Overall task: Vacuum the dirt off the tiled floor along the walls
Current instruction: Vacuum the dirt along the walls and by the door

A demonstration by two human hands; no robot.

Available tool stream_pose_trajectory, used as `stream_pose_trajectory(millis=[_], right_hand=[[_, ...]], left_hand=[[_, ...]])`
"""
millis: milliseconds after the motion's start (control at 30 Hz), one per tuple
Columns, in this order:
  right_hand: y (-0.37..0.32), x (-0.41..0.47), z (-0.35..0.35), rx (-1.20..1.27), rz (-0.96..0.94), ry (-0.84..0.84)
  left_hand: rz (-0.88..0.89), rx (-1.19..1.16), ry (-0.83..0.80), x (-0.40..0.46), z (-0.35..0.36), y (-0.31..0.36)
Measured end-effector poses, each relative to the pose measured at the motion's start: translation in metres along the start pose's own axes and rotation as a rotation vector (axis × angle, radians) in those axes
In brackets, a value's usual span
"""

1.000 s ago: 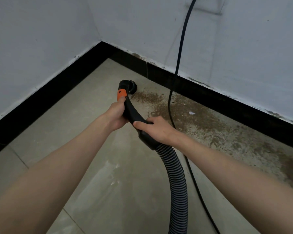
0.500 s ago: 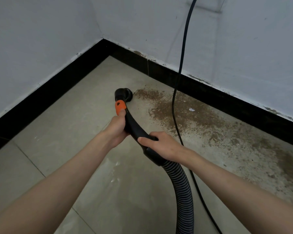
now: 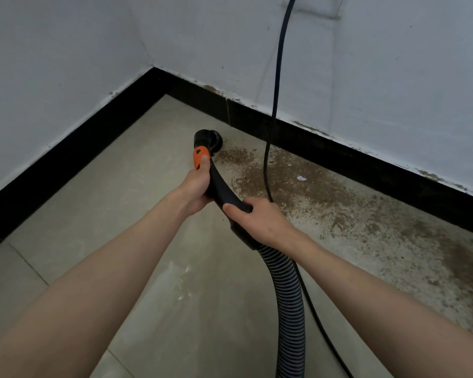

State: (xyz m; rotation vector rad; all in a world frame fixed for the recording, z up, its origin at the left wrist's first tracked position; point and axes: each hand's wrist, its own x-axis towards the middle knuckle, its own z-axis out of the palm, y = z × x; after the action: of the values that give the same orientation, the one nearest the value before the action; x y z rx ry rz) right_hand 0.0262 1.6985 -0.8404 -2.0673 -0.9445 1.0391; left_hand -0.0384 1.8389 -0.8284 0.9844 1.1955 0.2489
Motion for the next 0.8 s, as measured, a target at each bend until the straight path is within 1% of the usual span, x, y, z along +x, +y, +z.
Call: stream_pose_trajectory(millis=[400, 600, 800], right_hand=[[-0.001, 0.021, -0.008, -0.041, 0.036, 0.067], [0.016, 0.005, -0.01, -0.104, 0.07, 0.109], [0.019, -0.012, -0.013, -0.056, 0.09, 0.125]], left_hand=[[0.039, 0.093, 0.002, 0.034, 0.019, 0.015], [0.026, 0.081, -0.038, 0.032, 0.03, -0.004], [0.023, 0.103, -0.081, 0.02, 0.04, -0.009]])
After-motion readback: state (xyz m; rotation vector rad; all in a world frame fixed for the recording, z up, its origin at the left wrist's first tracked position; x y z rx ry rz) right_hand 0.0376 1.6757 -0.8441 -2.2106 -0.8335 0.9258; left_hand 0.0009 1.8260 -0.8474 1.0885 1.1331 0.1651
